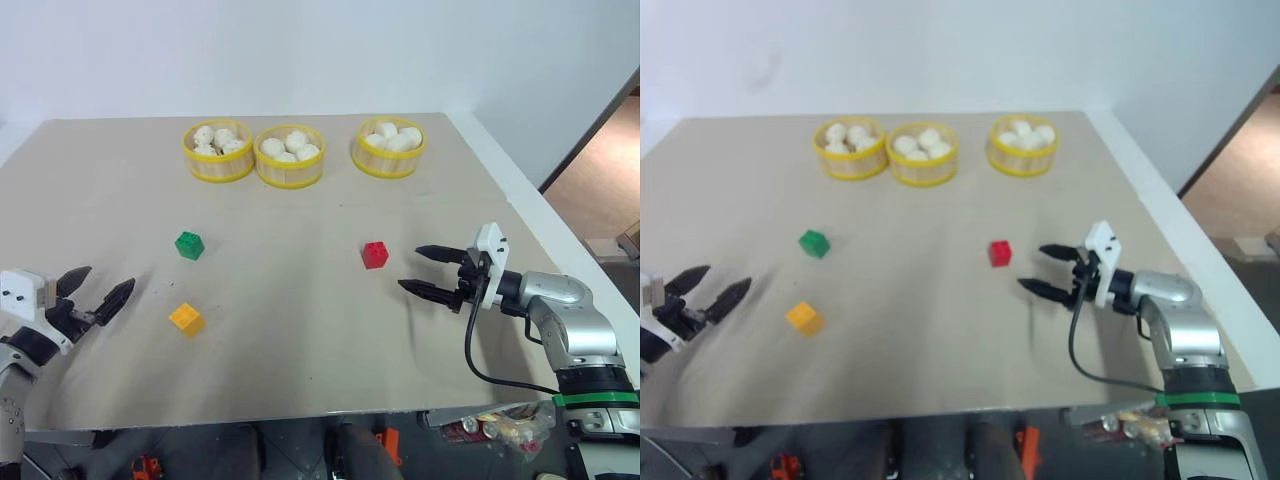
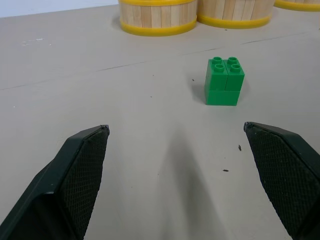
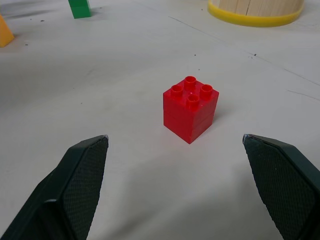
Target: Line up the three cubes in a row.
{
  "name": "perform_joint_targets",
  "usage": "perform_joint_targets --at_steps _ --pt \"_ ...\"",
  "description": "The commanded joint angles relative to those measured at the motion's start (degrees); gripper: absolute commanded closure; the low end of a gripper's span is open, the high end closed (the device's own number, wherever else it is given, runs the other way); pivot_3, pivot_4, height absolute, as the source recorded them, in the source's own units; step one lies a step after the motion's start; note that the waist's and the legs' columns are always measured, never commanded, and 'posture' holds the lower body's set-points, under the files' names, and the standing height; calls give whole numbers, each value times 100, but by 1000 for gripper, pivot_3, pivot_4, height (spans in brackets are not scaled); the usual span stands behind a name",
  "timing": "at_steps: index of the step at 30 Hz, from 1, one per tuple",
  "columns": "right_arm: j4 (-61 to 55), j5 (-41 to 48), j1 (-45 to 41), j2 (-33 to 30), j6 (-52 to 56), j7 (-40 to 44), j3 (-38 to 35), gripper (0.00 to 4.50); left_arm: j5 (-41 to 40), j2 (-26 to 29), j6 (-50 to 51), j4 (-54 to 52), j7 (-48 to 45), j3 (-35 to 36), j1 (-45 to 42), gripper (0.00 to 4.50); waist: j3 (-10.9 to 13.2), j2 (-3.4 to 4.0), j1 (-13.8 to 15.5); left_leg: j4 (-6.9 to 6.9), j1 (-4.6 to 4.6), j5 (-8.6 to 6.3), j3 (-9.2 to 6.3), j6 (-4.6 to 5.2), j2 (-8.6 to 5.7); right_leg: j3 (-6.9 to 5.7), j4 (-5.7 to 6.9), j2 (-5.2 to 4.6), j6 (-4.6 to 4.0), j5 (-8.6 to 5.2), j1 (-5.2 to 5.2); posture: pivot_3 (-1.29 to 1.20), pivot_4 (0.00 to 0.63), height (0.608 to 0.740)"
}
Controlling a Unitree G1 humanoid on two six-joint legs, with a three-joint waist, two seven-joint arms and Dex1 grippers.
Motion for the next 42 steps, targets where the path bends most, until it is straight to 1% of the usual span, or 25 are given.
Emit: perform_joint_targets --at_steps 1,4,7,13,16,22,28,31,33,35,38,40,42 --pt "-65 -20 -99 -104 -103 36 -67 0 -94 174 -79 105 -271 59 -108 15 0 0 0 0 0 0 0 0 0 0 0 0 0 0 0 0 150 740" --pt "-39 -41 -27 -109 -198 57 -102 0 -357 259 154 319 -596 110 -208 15 0 0 0 0 0 0 0 0 1 -1 0 2 -2 1 -1 0 150 740" --pt "19 -79 8 -147 -303 104 -122 0 -415 312 175 460 -768 145 -235 15 0 0 -1 0 1 0 2 0 1 0 0 1 -2 1 -1 0 150 740" --pt "251 -104 2 -314 -426 236 -172 0 -285 543 -17 876 -1112 182 -248 15 0 0 -1 -1 0 -2 4 -2 3 0 0 3 -5 -1 -3 0 150 740" --pt "425 -105 19 -434 -441 296 -215 0 -187 758 -265 1315 -1296 258 -320 15 0 0 -1 -1 1 -2 4 -2 5 0 0 4 -6 -1 -5 0 150 740" --pt "841 -89 63 -560 -638 351 -334 0 -54 887 -678 1806 -1324 316 -504 15 0 0 0 -1 1 -2 8 -3 5 0 0 -1 -7 -1 -5 0 150 740" --pt "1016 -91 79 -505 -811 267 -452 0 -54 842 -817 1811 -1219 302 -610 15 0 0 -1 -1 1 -2 11 -3 6 0 0 -1 -6 0 -6 0 150 740" --pt "907 -53 107 -449 -852 215 -458 0 -6 832 -880 1740 -1142 262 -702 15 0 0 -1 -1 2 -2 11 -3 8 0 0 2 -7 0 -6 0 150 740" --pt "588 1 70 -383 -777 125 -420 0 -205 824 -604 1157 -1136 151 -788 15 0 0 -1 -1 2 -2 9 -3 9 -1 1 4 -7 0 -5 0 150 740" --pt "283 -38 -39 -305 -658 -64 -338 0 -450 803 -216 263 -1185 -94 -757 15 0 -1 0 0 0 -2 9 -4 10 0 1 3 -4 2 -5 0 150 740" --pt "-42 -488 -329 -137 -414 -717 -55 0 -631 851 233 -1128 -1511 -753 -405 15 0 1 -8 2 2 -1 15 -5 7 10 1 -2 4 8 -3 0 150 740" --pt "-380 -607 -491 42 -95 -1121 81 0 -759 934 531 -1769 -1673 -1093 -241 15 -1 0 -29 1 10 -4 34 -10 6 29 0 -1 6 9 -4 0 150 740" --pt "-694 -639 -559 194 189 -1414 137 0 -765 1068 671 -2140 -1869 -1338 -181 15 0 -1 -25 -1 11 -7 52 -13 10 51 1 5 8 10 -13 0 150 740"
